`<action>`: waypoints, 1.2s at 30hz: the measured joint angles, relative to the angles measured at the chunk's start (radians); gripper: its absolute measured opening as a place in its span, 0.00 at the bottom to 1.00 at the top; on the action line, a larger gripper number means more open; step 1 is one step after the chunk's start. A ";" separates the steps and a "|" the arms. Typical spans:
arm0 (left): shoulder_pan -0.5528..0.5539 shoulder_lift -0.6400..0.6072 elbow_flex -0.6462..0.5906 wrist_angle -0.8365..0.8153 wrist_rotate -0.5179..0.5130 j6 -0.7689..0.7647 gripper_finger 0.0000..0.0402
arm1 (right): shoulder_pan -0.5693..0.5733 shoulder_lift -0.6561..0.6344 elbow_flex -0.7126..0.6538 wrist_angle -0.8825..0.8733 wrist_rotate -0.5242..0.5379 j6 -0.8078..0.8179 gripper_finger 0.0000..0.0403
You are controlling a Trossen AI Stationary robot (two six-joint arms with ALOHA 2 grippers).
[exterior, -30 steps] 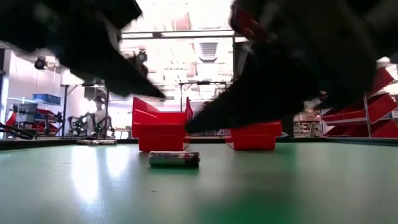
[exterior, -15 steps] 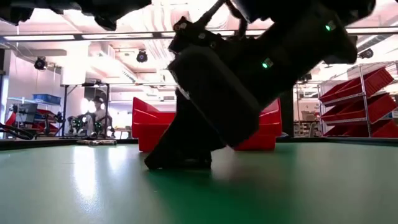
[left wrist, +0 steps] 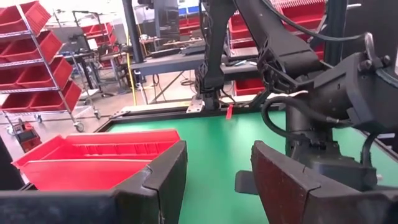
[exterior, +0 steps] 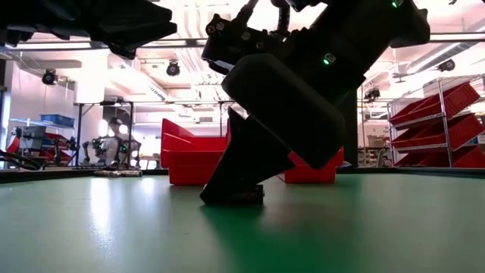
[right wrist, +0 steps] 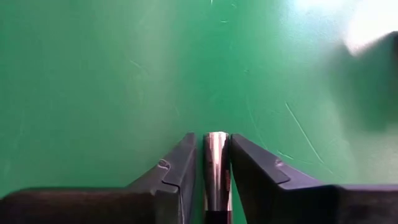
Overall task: Sort batteries
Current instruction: Put the silver battery into the right red bin
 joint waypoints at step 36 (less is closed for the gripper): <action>-0.044 0.055 0.250 -0.363 -0.098 0.037 0.40 | -0.009 -0.074 0.153 -0.490 -0.142 -0.080 0.10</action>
